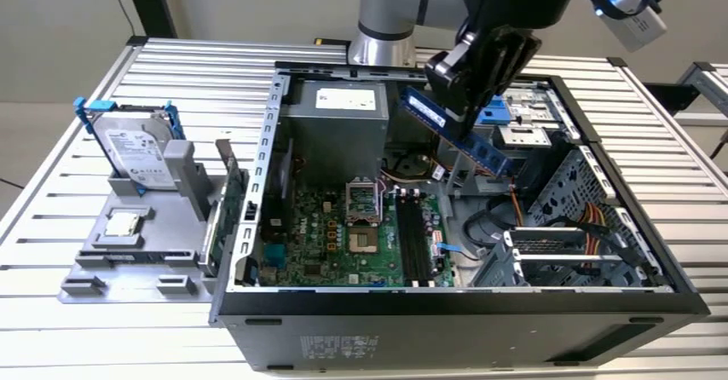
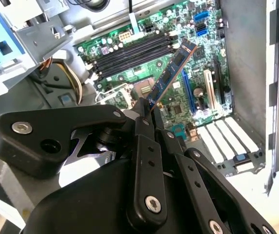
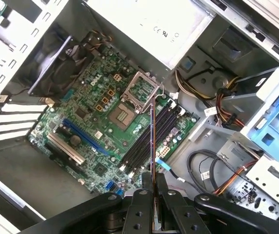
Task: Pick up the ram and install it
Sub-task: 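Insert the ram into the slot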
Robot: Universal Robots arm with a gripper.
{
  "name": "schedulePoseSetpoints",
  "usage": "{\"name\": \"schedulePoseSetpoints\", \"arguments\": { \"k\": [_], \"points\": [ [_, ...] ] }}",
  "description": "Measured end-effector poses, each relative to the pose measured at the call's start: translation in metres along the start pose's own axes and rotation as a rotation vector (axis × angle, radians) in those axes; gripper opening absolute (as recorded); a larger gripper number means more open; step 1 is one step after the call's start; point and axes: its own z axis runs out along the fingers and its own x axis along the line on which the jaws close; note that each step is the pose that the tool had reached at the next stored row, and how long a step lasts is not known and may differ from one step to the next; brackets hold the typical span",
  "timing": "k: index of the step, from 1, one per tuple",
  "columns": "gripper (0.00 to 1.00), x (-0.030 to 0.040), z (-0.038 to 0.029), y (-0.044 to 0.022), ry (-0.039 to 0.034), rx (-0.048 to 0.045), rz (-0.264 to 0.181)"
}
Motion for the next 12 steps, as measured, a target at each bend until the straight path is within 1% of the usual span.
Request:
{"name": "schedulePoseSetpoints", "arguments": {
  "k": [12],
  "points": [
    [0.00,0.0000,0.0000,0.0000,-0.0010,-0.0040,0.070]
  ]
}}
